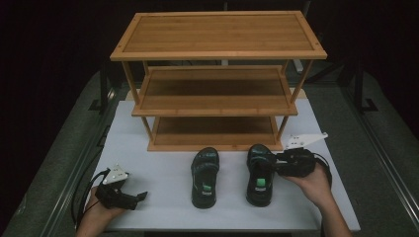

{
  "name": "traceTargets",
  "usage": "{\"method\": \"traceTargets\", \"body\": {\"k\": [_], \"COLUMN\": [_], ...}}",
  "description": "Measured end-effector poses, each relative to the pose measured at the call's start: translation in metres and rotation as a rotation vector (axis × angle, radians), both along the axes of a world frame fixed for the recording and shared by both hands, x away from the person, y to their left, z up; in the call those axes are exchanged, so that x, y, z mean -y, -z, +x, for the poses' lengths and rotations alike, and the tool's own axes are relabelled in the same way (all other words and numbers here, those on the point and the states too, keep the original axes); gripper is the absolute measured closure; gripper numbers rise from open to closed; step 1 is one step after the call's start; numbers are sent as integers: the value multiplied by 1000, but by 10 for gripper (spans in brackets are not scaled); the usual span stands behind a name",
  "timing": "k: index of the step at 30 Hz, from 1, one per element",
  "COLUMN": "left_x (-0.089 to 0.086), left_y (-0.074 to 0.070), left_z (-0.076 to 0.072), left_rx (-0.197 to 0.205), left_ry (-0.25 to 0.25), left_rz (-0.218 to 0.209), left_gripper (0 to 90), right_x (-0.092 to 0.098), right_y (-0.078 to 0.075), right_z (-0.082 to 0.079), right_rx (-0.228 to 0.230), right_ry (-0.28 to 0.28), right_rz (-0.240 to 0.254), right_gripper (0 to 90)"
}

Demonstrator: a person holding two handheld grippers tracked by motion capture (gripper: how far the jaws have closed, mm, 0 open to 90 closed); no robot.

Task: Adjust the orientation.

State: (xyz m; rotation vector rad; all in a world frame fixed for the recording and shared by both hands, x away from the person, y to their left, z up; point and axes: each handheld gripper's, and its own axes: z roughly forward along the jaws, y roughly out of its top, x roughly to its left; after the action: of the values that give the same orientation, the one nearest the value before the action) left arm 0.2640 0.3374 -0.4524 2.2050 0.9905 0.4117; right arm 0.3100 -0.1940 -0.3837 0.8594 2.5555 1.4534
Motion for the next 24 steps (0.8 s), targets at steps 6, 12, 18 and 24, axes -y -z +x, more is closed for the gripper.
{"method": "traceTargets", "body": {"k": [6, 12, 18, 24], "left_x": [0, 0, 0, 0], "left_y": [0, 0, 0, 0], "left_z": [0, 0, 0, 0], "left_rx": [0, 0, 0, -2], "left_ry": [-1, -1, -1, 0], "left_rz": [-2, -2, -1, 1], "left_gripper": [0, 0, 0, 0], "right_x": [-38, -65, -72, -72], "right_y": [2, 6, 11, 16], "right_z": [10, 16, 20, 20], "right_rx": [-2, -11, -18, -16], "right_ry": [-71, -120, -130, -127], "right_rz": [-7, -27, -28, -44], "right_gripper": [681, 680, 681, 680]}}
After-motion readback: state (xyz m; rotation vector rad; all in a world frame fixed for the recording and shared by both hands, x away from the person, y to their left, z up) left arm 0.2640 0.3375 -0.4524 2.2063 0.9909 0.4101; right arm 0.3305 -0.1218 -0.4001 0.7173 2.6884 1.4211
